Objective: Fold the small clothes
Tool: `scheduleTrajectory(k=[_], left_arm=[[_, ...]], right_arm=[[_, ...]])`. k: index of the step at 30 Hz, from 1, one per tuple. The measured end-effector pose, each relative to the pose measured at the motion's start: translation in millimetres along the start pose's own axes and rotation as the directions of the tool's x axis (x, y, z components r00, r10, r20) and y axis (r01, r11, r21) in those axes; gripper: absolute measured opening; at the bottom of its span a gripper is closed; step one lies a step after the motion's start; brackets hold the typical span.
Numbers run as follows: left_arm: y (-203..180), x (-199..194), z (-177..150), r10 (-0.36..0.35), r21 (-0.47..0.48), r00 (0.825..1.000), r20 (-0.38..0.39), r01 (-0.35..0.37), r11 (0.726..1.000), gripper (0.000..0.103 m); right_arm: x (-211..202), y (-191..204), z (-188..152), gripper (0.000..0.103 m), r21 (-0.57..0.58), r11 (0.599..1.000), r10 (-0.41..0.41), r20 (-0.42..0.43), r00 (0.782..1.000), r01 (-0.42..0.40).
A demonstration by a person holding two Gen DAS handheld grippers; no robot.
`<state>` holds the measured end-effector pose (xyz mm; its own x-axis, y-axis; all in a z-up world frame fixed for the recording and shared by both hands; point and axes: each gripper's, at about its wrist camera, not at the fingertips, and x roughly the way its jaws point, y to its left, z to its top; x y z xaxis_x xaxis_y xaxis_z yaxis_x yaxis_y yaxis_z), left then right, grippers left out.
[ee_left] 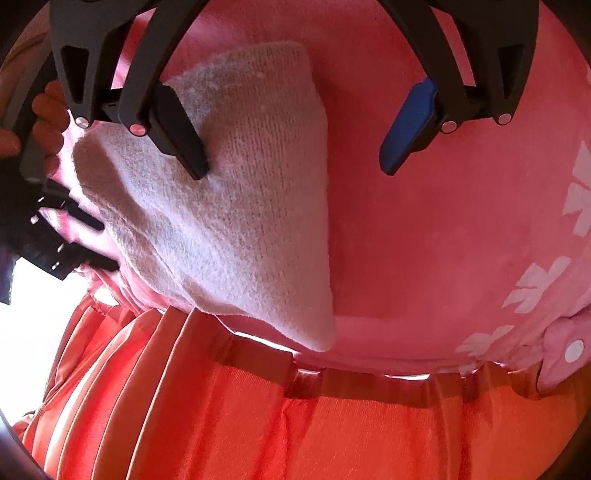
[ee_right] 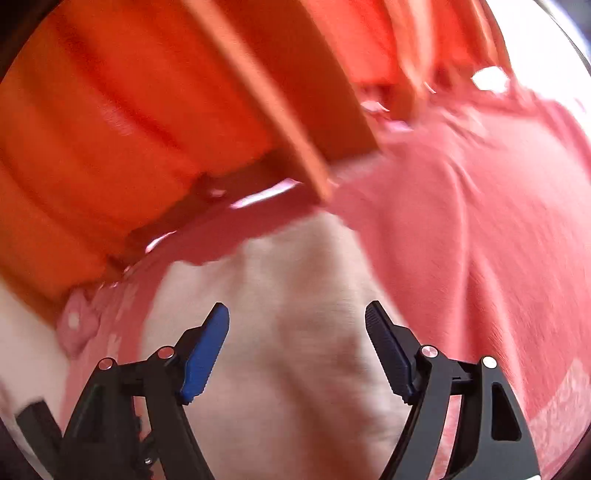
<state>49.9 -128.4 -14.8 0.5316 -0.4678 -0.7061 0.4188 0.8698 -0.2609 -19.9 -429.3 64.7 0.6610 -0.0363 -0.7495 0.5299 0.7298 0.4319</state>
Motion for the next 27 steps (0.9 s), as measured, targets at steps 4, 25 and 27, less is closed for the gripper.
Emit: scheduleTrajectory(k=[4, 25, 27], left_arm=[[4, 1, 7, -0.092, -0.053, 0.996, 0.006, 0.092, 0.994, 0.091], [21, 29, 37, -0.454, -0.270, 0.891, -0.026, 0.431, 0.861, 0.052], [23, 7, 51, -0.459, -0.234, 0.888, 0.021, 0.451, 0.861, 0.050]], right_arm=[[27, -27, 1, 0.075, 0.101, 0.995, 0.024, -0.138, 0.990, -0.010], [15, 19, 4, 0.035, -0.067, 0.983, 0.163, -0.125, 0.979, -0.173], [-8, 37, 8, 0.034, -0.102, 0.974, 0.198, -0.049, 0.979, -0.202]])
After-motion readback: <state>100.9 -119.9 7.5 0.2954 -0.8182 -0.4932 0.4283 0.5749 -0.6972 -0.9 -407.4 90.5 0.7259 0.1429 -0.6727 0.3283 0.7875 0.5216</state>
